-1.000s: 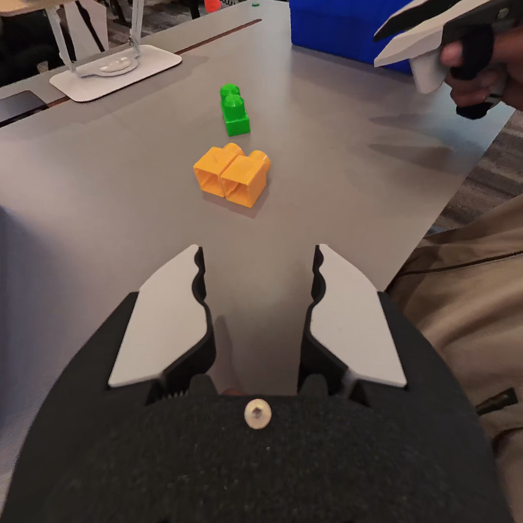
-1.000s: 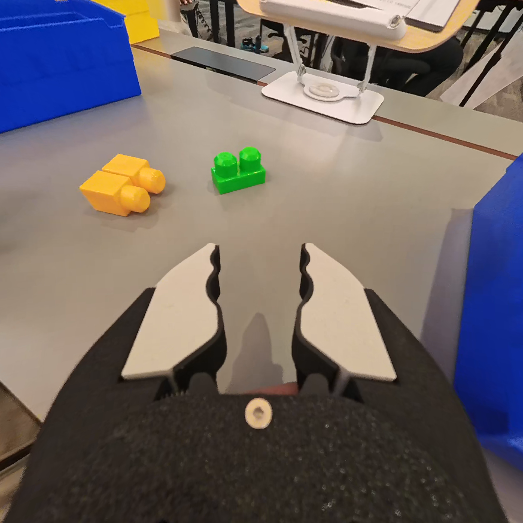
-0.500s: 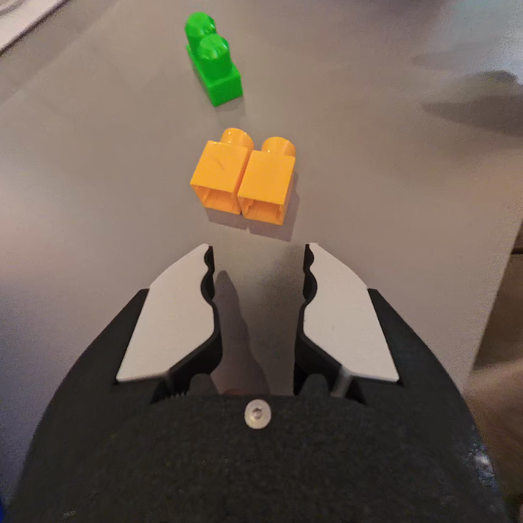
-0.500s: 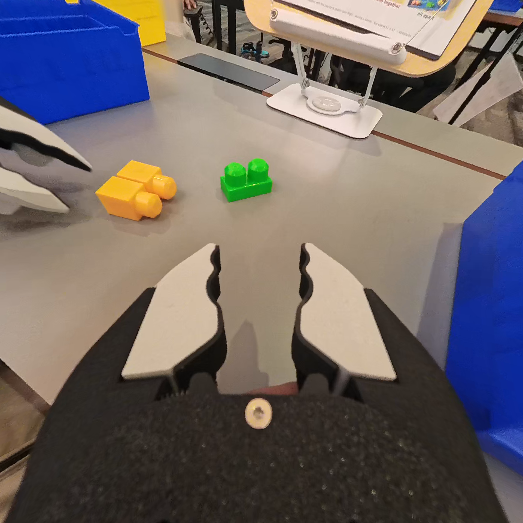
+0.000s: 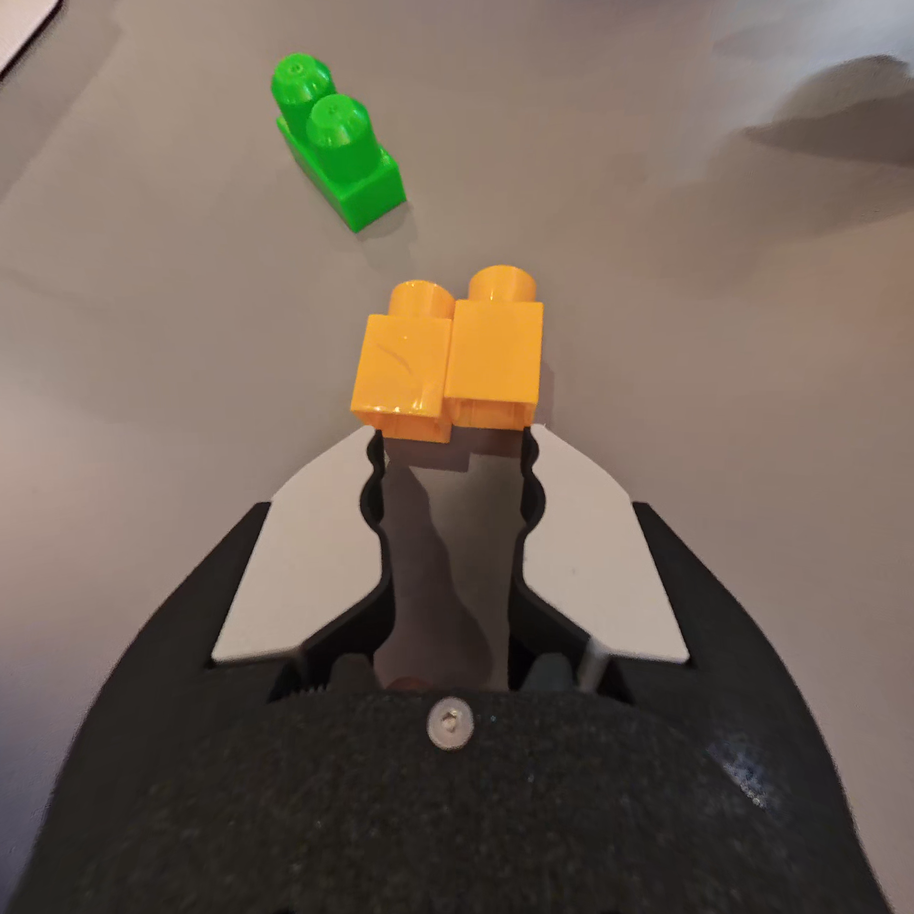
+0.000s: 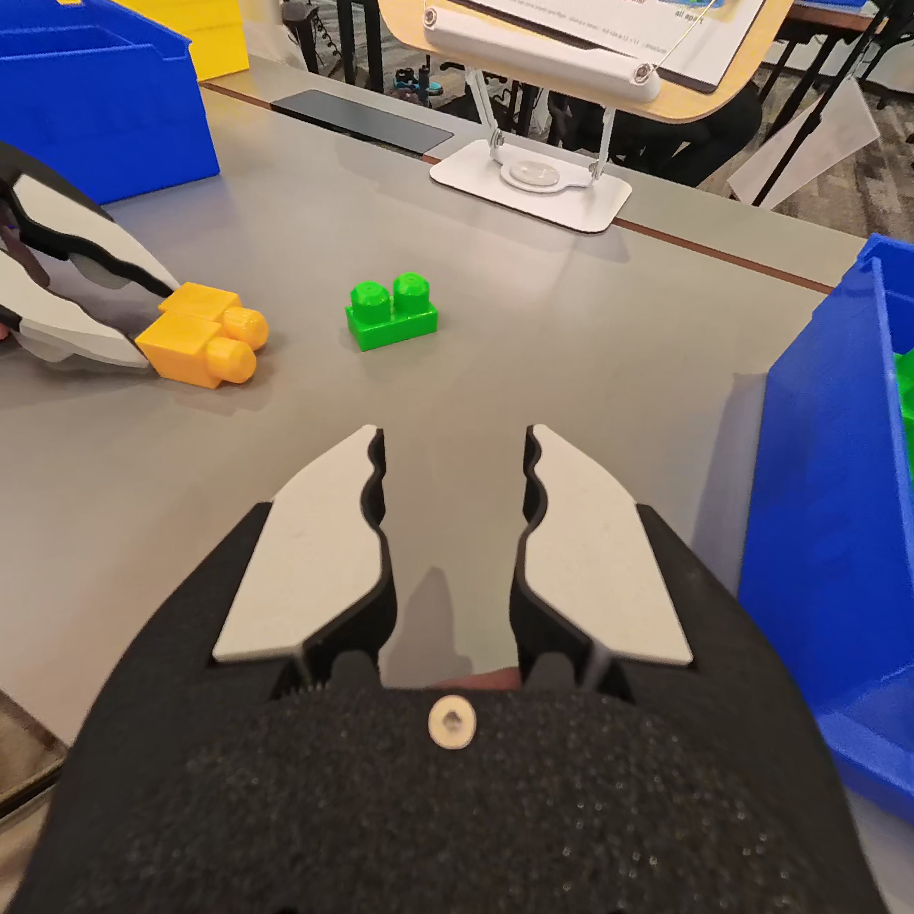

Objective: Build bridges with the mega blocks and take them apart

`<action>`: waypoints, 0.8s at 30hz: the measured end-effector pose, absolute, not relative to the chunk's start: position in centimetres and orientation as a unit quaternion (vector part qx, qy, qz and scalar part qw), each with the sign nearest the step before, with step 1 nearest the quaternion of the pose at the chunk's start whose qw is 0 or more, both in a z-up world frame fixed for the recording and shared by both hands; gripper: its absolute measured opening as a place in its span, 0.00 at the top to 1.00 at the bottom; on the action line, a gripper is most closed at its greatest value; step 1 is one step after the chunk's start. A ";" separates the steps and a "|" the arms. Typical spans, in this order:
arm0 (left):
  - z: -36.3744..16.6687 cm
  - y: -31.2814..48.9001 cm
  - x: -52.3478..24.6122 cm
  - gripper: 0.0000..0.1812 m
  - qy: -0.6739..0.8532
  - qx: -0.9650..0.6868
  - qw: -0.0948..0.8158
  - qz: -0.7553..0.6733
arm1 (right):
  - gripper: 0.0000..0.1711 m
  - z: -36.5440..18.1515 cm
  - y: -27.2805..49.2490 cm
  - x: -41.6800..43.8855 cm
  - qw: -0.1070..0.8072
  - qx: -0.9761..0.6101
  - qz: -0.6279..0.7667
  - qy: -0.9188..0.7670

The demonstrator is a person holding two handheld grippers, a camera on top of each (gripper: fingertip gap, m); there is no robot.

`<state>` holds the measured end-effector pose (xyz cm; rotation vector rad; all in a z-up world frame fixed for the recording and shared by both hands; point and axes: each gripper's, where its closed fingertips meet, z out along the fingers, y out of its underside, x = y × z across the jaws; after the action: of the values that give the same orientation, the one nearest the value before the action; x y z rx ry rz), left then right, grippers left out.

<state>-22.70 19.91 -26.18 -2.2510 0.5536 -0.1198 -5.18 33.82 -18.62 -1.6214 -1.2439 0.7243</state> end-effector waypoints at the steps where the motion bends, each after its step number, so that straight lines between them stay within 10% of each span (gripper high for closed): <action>1: -26.3 19.8 -22.7 0.71 0.221 -0.890 0.396 -0.048 | 0.69 -18.7 33.9 -5.2 0.467 -0.661 0.295 -0.507; 24: -26.7 21.3 -21.9 0.76 0.261 -0.882 0.385 -0.070 | 0.69 -19.1 34.2 -5.2 0.464 -0.666 0.298 -0.503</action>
<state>-21.93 21.32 -26.73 -2.2472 0.6643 -0.1793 -5.19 34.16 -19.13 -1.6361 -1.2362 0.7328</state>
